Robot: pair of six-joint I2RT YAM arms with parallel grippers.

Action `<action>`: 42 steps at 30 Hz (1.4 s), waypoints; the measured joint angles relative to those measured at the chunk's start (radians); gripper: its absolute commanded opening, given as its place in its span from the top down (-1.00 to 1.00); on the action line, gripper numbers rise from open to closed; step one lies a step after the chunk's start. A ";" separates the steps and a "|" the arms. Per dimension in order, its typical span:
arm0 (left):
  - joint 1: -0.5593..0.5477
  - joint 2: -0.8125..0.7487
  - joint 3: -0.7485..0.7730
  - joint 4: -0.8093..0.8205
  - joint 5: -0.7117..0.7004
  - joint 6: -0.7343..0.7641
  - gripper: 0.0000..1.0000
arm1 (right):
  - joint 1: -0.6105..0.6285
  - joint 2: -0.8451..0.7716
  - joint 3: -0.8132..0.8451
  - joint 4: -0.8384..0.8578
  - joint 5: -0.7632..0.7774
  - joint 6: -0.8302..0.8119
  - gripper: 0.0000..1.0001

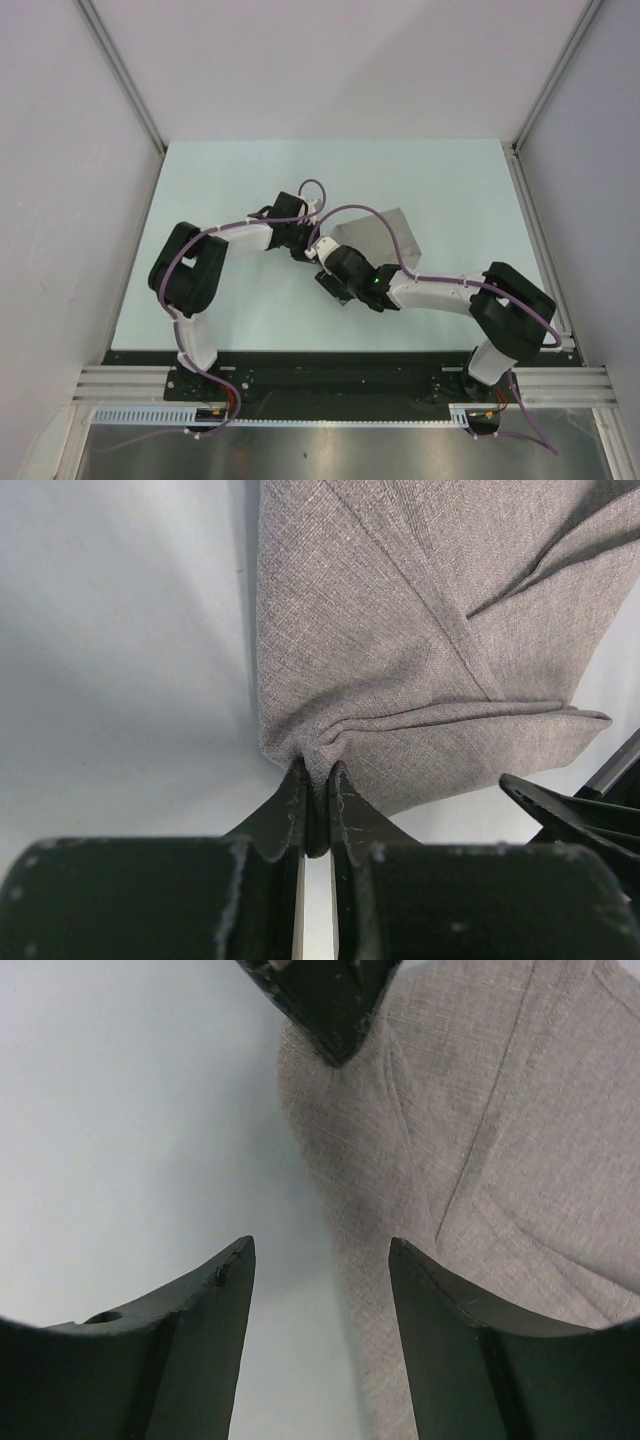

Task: Fold the napkin, place the utensils inside, and roll it up
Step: Roll the napkin with the utensil

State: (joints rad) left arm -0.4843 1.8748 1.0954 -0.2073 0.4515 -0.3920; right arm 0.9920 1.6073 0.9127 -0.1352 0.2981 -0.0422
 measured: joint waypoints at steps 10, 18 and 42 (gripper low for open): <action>0.000 0.039 0.070 -0.083 0.014 0.028 1.00 | 0.008 0.122 0.000 0.083 0.102 -0.037 -0.18; 0.000 0.047 0.085 -0.100 0.021 0.036 0.99 | 0.002 0.156 0.016 0.117 0.137 -0.036 0.19; 0.050 0.017 0.075 -0.043 -0.032 0.014 -0.52 | -0.274 0.147 0.050 0.058 -0.526 0.014 1.00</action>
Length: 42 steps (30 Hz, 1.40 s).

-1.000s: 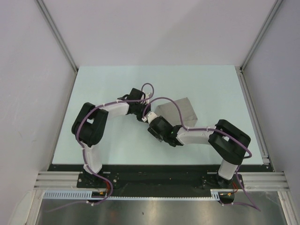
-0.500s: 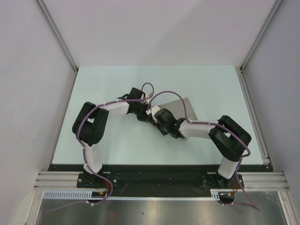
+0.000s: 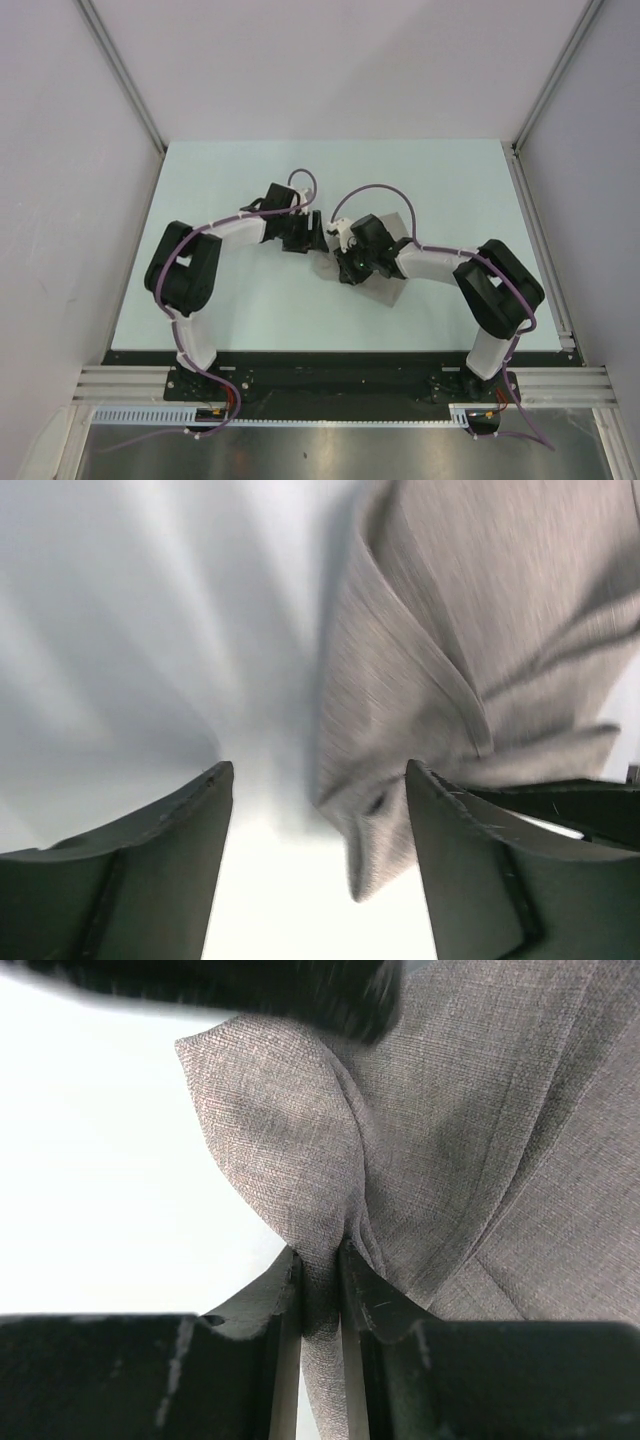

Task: Fold the napkin, place the utensils inside, and roll it up
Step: Roll the napkin with the utensil

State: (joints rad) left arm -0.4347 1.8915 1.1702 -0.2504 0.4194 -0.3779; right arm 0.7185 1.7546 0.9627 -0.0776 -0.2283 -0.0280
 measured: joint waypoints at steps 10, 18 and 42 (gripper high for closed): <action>0.018 -0.270 -0.303 0.205 -0.170 -0.040 -0.55 | -0.063 0.000 -0.009 -0.101 -0.276 0.120 1.00; -0.039 -0.386 -0.462 0.472 -0.120 -0.016 -0.56 | -0.155 0.055 -0.004 -0.134 -0.465 0.179 1.00; -0.143 -0.224 -0.492 0.768 0.103 0.008 -0.48 | -0.286 0.227 0.032 -0.103 -0.769 0.266 1.00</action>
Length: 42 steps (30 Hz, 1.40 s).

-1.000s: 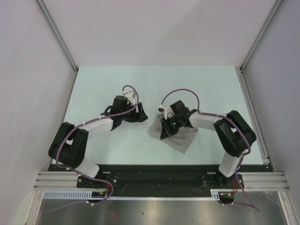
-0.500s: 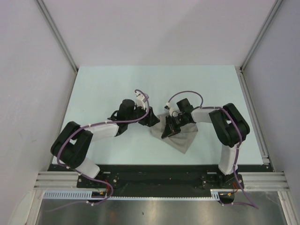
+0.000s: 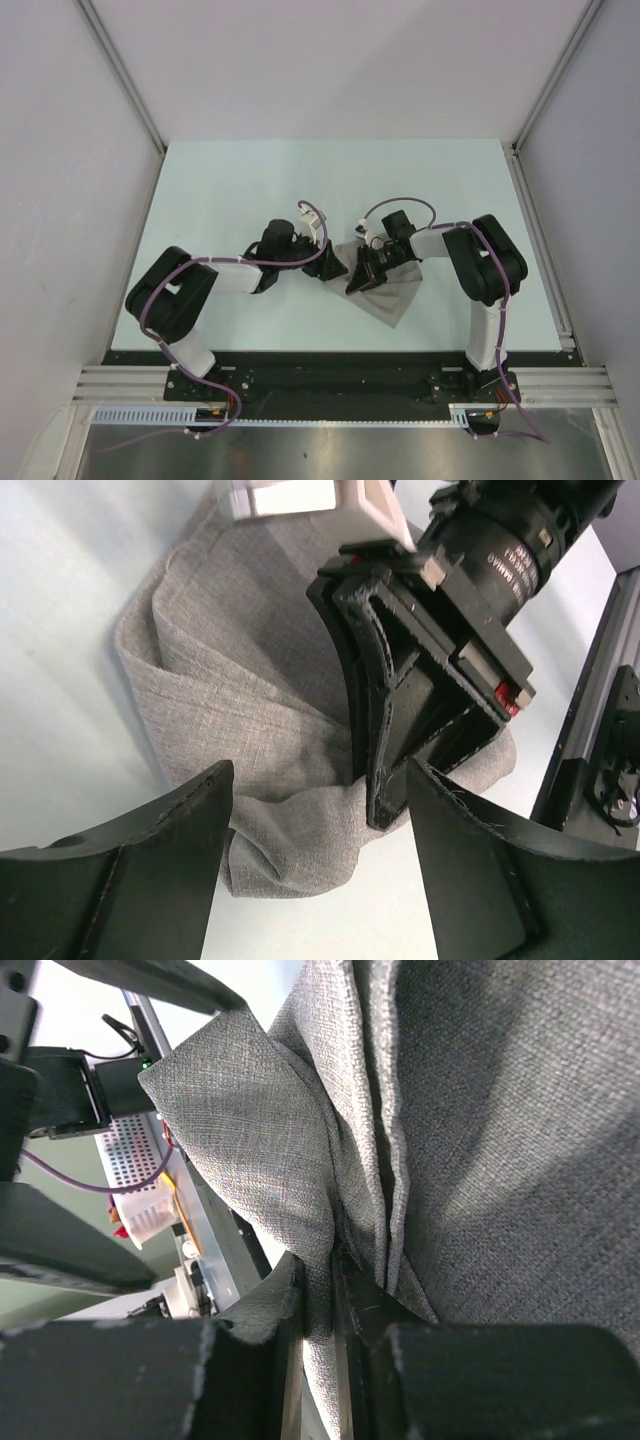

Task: Fold the napkin, place the utensils inside, and roll it up
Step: Roll the napkin with the utensil

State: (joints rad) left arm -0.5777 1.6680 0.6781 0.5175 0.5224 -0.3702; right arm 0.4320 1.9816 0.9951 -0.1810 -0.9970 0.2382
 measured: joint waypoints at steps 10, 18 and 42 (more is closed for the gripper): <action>-0.002 0.023 -0.048 0.051 0.033 -0.013 -0.47 | -0.016 0.006 0.000 -0.001 -0.013 0.016 1.00; 0.000 0.047 -0.055 0.094 0.031 -0.011 -0.32 | -0.032 0.017 0.000 0.000 -0.027 0.031 1.00; 0.001 0.117 0.039 0.061 0.029 0.005 0.97 | -0.081 0.039 -0.023 0.037 -0.066 0.095 0.99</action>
State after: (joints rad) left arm -0.5770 1.7847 0.7174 0.5789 0.5510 -0.3656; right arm 0.3508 2.0209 0.9726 -0.1440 -1.0630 0.3332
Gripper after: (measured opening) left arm 0.101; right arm 0.151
